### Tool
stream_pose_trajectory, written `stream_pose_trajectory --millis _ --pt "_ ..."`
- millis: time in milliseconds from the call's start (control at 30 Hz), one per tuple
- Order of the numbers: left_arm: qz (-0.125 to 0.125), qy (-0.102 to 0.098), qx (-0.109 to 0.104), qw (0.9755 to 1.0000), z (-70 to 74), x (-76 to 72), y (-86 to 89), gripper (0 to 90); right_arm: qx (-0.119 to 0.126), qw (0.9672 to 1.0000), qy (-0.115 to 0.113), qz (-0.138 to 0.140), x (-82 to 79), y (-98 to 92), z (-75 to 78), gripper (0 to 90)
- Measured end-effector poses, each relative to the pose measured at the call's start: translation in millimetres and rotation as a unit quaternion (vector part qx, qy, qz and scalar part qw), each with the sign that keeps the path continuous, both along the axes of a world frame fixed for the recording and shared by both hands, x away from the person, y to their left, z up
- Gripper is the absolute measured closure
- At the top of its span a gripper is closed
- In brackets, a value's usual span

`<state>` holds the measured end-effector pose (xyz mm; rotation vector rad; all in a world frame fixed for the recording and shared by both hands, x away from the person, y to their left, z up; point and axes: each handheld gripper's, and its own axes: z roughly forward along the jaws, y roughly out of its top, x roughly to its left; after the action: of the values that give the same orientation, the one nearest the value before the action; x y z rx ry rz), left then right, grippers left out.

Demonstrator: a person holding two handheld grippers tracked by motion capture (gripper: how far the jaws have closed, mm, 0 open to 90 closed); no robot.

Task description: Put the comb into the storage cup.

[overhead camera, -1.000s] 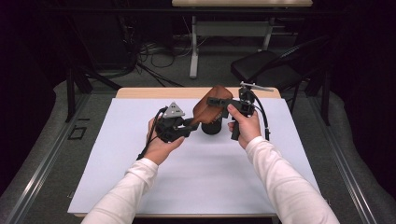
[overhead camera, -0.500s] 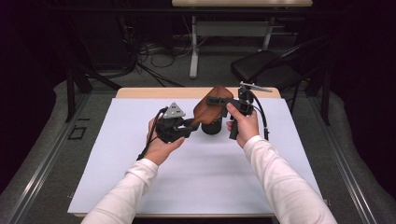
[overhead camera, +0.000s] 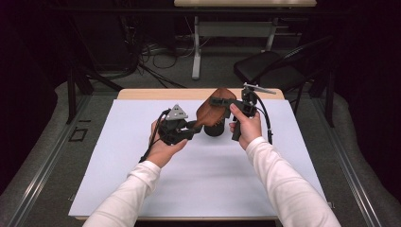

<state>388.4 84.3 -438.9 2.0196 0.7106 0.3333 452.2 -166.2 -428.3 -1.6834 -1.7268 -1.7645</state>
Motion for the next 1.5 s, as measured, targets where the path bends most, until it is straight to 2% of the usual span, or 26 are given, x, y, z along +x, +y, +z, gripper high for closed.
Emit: stream_pose_trajectory --millis 433,900,1133,1500 --pt "-0.003 -0.002 0.016 0.9999 -6.7 0.1 -1.8 71.9 0.016 0.9998 0.01 -0.003 0.2 0.1 -4.2 29.5" --pt "-0.001 0.0 0.018 0.9998 -9.8 0.1 -3.3 72.0 0.03 0.9995 0.014 -0.002 0.3 -5.0 -6.9 42.6" --pt "-0.001 0.001 0.019 0.9998 -11.6 0.6 -3.3 72.0 0.037 0.999 0.025 -0.007 0.3 -5.3 -9.3 43.6" --pt "0.0 0.004 0.017 0.9998 -13.3 0.5 -3.7 71.8 0.043 0.9987 0.027 -0.009 0.1 -4.8 -10.0 45.1"
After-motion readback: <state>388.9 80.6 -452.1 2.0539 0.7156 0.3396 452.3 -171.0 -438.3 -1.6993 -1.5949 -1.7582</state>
